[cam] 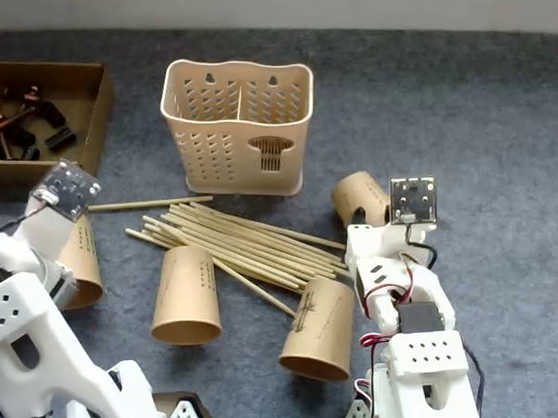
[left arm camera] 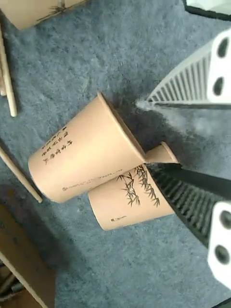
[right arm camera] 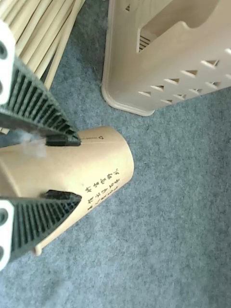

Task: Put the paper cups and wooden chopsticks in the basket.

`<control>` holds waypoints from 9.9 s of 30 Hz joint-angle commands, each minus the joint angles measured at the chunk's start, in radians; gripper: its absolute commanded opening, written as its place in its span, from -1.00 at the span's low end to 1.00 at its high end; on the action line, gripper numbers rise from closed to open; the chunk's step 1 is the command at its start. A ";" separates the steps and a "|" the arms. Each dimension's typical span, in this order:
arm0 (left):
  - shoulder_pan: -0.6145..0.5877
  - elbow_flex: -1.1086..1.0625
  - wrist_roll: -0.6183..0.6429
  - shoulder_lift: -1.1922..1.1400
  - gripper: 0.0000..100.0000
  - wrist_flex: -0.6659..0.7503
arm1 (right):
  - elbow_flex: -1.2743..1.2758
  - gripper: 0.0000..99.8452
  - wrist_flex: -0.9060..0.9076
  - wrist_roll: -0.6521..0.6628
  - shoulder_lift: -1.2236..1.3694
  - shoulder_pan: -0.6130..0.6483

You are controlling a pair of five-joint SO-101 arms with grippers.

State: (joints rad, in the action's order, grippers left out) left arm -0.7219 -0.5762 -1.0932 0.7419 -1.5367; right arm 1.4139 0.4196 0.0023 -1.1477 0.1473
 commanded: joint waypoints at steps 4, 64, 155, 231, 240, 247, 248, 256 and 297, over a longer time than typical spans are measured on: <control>-0.018 -0.140 -0.052 0.016 -0.63 0.206 | -0.005 -0.68 -0.002 -0.002 -0.005 -0.002; 0.142 0.326 0.700 0.022 -0.99 -0.054 | -0.004 -0.68 -0.002 -0.002 -0.005 -0.002; 0.935 0.831 1.320 -0.621 -0.63 0.485 | 0.067 -0.68 -0.128 -0.002 -0.005 -0.002; 0.427 0.840 1.122 -0.285 -0.93 -0.170 | 0.120 -0.68 -0.217 0.068 -0.007 0.008; 0.432 0.452 1.128 -0.025 -0.98 -0.009 | 0.122 -0.68 -0.217 0.068 -0.007 0.008; 0.430 0.018 1.123 0.260 -0.99 0.238 | 0.122 -0.68 -0.217 0.068 -0.007 0.008; 0.430 -0.045 1.126 0.289 -0.99 0.269 | 0.122 -0.68 -0.217 0.068 -0.007 0.008; 0.433 -0.456 1.241 0.535 -0.98 0.473 | 0.120 -0.68 -0.217 0.068 -0.007 -0.015; 0.427 -0.898 1.235 0.941 -0.98 0.669 | -0.372 -0.68 0.619 -0.130 -0.004 0.016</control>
State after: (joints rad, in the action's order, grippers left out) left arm -0.2846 -1.4799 0.1404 1.6732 -0.8830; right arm 0.9996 1.1055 -0.0959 -1.1523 0.1151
